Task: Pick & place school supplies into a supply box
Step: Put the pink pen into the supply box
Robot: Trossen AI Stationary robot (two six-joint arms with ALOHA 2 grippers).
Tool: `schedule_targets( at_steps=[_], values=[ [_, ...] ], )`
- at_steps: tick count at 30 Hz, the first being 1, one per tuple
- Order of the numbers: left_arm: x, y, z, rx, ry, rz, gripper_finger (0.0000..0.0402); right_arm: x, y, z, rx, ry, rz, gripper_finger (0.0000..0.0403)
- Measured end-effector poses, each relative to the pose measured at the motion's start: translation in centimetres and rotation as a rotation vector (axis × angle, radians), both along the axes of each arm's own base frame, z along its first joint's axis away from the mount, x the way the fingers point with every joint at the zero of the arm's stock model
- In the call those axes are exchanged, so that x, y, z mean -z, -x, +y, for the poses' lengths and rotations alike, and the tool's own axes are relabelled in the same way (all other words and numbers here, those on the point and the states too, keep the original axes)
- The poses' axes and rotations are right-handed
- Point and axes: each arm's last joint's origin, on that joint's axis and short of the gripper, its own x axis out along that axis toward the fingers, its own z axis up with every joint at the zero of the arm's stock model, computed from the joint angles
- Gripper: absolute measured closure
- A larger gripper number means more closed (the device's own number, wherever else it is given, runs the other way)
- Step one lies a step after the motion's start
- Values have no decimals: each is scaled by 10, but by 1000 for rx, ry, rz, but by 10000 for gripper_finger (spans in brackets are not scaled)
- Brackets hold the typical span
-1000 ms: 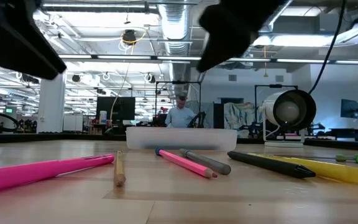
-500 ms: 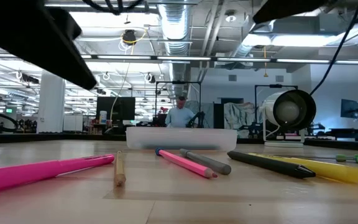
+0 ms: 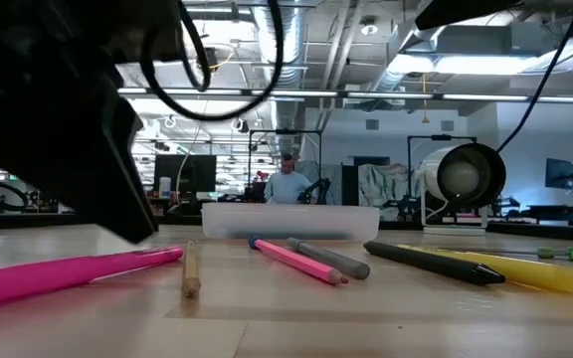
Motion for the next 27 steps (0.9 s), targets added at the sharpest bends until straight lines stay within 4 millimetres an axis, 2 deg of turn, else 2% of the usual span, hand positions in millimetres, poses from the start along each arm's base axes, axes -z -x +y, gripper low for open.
schedule_targets(
  at_steps=[9, 19, 27],
  values=[
    [5, 0, 1, 5, 24, 50, 265, 0, 0, 0, 0, 0, 1, 317],
    [8, 15, 7, -50, 21, 220, 265, 0, 0, 0, 3, -7, 8, 317],
    [8, 18, 8, 26, 19, 311, 265, 1, 0, 0, 8, -15, 12, 317]
  ],
)
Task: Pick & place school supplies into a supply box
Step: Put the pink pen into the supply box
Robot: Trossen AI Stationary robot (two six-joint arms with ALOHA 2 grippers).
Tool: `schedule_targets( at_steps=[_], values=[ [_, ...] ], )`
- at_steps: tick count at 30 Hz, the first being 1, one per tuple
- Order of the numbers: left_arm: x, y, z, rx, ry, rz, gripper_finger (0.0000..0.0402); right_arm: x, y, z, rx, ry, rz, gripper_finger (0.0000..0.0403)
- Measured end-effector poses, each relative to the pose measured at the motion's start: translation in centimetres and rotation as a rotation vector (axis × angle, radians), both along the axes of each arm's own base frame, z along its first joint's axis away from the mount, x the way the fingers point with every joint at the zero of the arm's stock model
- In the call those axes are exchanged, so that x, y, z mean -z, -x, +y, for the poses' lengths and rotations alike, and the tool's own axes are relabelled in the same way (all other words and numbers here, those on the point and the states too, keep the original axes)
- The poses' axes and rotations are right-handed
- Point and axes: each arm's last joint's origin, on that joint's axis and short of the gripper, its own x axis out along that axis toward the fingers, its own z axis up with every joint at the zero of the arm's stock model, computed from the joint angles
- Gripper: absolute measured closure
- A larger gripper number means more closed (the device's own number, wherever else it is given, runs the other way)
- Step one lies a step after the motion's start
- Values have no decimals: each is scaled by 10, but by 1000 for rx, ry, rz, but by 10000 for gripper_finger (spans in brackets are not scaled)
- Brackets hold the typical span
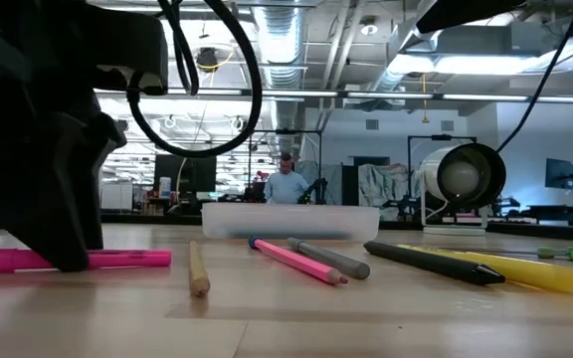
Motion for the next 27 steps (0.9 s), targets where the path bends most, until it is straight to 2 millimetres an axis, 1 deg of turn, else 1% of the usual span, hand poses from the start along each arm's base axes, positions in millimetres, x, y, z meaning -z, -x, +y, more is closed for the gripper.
schedule_targets(
  at_steps=[10, 19, 22, 27],
  values=[
    [-12, 2, -3, 53, 26, 160, 265, 0, 0, 0, 1, -2, 2, 317],
    [-12, 0, 0, 68, 44, 181, 267, 0, 0, 0, 1, -3, 3, 317],
    [-12, -1, 1, 77, 49, 182, 283, 0, 0, 0, 2, -3, 3, 317],
    [-12, -4, 3, 83, 52, 175, 335, 0, 0, 0, 1, -3, 3, 317]
  ],
)
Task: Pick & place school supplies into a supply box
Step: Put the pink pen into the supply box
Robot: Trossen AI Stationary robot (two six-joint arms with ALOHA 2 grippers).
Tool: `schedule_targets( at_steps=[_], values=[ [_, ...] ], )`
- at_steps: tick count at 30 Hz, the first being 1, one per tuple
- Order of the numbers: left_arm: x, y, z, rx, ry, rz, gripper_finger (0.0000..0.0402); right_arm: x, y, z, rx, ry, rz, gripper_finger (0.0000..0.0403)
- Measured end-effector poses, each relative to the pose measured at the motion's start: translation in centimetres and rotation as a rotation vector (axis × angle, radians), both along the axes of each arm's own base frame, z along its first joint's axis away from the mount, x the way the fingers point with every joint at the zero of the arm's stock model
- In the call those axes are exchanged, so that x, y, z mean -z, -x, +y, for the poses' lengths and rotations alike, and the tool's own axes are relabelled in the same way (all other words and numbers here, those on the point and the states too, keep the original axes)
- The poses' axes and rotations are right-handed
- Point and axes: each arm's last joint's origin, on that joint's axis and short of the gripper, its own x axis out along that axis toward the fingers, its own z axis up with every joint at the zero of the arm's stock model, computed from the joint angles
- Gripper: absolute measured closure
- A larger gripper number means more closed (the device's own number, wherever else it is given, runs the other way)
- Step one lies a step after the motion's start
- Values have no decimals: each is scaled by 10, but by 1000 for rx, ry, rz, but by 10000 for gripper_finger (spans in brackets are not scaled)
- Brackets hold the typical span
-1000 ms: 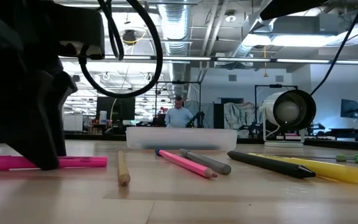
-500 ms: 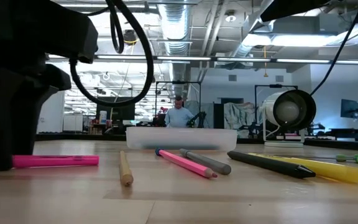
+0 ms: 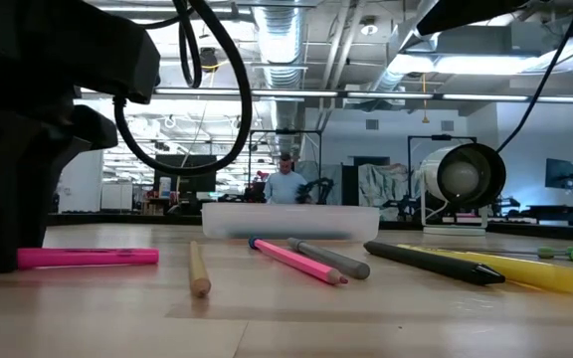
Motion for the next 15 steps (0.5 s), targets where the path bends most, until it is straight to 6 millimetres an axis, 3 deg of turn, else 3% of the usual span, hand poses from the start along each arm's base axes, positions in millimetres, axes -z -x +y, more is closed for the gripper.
schedule_targets(
  at_steps=[7, 15],
  values=[
    [0, 0, 1, 3, -22, -10, 384, 0, 0, 0, 0, -1, 0, 317],
    [0, -1, 2, -1, -45, -22, 353, 0, 0, 0, 0, -1, 1, 317]
  ],
)
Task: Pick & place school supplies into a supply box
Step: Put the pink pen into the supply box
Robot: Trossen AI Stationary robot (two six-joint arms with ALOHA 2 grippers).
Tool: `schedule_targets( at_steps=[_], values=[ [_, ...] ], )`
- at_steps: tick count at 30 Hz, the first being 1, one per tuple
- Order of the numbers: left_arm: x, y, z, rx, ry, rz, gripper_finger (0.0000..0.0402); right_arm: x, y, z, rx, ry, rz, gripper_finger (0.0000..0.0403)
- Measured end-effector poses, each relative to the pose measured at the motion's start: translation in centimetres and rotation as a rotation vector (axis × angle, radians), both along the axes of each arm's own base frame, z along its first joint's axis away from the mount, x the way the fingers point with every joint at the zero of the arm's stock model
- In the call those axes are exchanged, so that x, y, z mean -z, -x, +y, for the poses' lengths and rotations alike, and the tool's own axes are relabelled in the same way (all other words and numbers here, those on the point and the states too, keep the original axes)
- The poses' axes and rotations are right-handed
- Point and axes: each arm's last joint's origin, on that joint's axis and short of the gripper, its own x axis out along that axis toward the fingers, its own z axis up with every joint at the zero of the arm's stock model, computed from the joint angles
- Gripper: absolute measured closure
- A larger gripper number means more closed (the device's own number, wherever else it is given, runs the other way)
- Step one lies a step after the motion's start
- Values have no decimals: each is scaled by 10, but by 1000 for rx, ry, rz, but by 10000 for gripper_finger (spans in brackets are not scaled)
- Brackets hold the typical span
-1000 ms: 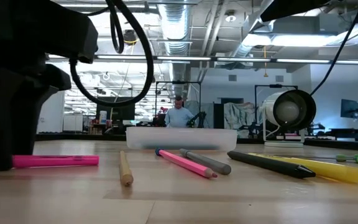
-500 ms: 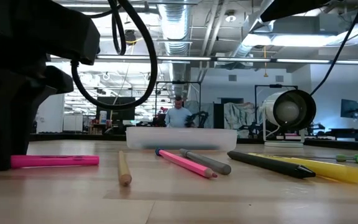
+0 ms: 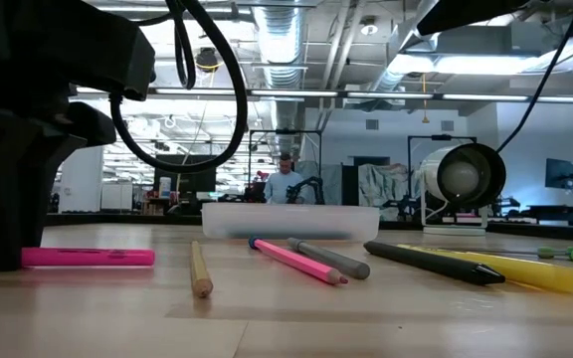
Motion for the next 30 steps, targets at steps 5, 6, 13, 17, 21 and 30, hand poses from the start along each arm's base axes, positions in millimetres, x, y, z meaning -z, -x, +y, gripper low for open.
schedule_targets(
  at_steps=[5, 6, 13, 17, 21, 30],
  values=[
    [0, 0, 0, -1, -1, -5, 354, 0, 0, 0, 0, -1, -1, 317],
    [0, 0, 0, -2, -2, -5, 355, 0, 0, 0, 0, -2, -2, 317],
    [0, -1, 0, -2, 1, -5, 356, 0, 0, 0, 0, -2, -1, 317],
    [0, -1, 0, -1, 0, -7, 356, 0, 0, 0, 0, -2, -1, 317],
    [0, -1, 0, -2, -6, -12, 356, 0, 0, 0, 0, -3, -1, 317],
    [0, -1, 0, -1, -6, -11, 356, 0, 0, 0, 0, -3, -1, 317]
  ],
)
